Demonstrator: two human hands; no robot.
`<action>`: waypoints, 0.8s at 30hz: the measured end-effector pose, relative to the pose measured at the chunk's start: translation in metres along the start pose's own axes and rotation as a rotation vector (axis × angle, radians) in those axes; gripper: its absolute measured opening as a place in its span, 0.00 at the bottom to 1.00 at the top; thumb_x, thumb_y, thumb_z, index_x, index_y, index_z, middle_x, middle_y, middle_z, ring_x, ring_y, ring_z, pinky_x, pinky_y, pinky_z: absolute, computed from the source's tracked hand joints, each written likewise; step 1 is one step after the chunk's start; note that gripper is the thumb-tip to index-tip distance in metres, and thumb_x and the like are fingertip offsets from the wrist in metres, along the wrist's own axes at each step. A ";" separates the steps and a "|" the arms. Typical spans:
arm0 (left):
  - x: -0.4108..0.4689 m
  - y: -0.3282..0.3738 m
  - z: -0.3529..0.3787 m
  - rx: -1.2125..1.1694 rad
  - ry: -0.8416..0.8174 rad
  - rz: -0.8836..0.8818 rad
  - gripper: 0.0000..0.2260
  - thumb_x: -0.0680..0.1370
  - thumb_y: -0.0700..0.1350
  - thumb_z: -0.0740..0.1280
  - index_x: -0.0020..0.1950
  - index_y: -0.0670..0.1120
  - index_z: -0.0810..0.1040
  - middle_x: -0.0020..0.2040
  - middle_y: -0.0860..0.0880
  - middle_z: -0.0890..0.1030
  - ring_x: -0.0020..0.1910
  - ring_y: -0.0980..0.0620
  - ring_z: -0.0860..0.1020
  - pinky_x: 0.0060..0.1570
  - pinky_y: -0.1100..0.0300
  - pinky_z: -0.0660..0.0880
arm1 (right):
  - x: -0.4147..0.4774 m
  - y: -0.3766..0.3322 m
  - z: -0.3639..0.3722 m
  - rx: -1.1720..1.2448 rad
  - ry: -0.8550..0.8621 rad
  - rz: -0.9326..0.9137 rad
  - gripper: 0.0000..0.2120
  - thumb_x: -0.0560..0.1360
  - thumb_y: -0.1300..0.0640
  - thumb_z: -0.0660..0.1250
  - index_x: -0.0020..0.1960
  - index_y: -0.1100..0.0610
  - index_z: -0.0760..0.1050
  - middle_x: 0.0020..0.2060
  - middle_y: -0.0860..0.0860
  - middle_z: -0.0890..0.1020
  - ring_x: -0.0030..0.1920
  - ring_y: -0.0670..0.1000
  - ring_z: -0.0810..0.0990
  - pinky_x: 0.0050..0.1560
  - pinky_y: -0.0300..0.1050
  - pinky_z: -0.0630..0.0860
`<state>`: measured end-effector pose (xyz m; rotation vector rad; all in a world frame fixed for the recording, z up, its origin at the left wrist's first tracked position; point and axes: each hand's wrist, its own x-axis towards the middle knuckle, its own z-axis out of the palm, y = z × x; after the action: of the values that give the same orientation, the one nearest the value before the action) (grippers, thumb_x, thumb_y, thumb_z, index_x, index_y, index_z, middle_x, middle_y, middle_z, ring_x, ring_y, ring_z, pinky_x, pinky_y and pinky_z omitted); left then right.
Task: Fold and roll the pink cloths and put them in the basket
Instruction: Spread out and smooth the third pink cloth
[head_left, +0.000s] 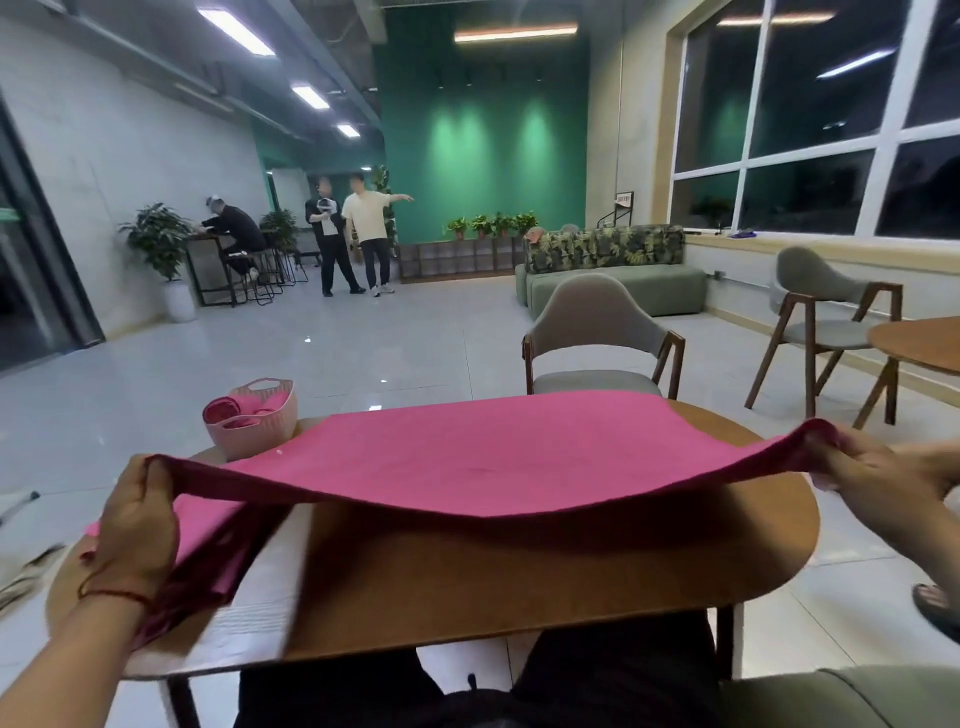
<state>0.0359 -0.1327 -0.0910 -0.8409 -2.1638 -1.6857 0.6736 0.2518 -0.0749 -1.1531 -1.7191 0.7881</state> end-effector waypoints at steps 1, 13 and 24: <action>0.002 0.003 0.001 -0.002 0.003 0.001 0.11 0.89 0.47 0.56 0.53 0.45 0.75 0.51 0.39 0.79 0.52 0.40 0.76 0.57 0.44 0.70 | -0.002 -0.004 0.003 -0.009 0.003 -0.005 0.13 0.87 0.53 0.62 0.54 0.58 0.82 0.47 0.63 0.84 0.49 0.61 0.81 0.46 0.50 0.75; 0.042 -0.014 -0.093 0.146 -0.663 -0.192 0.24 0.71 0.65 0.78 0.62 0.52 0.87 0.59 0.51 0.86 0.58 0.53 0.84 0.61 0.59 0.77 | 0.035 0.025 -0.037 -0.313 -0.553 0.129 0.29 0.62 0.14 0.62 0.53 0.29 0.84 0.51 0.37 0.87 0.58 0.41 0.85 0.64 0.39 0.78; 0.053 -0.007 0.087 0.244 -0.187 -0.419 0.19 0.85 0.50 0.58 0.60 0.35 0.76 0.61 0.26 0.78 0.59 0.28 0.78 0.60 0.40 0.73 | 0.064 -0.036 0.092 -0.089 -0.042 0.135 0.17 0.85 0.47 0.64 0.58 0.60 0.81 0.52 0.57 0.84 0.56 0.59 0.82 0.55 0.51 0.72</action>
<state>0.0015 -0.0367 -0.0930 -0.5207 -2.7584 -1.5112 0.5658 0.2960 -0.0601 -1.3323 -1.7396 0.8297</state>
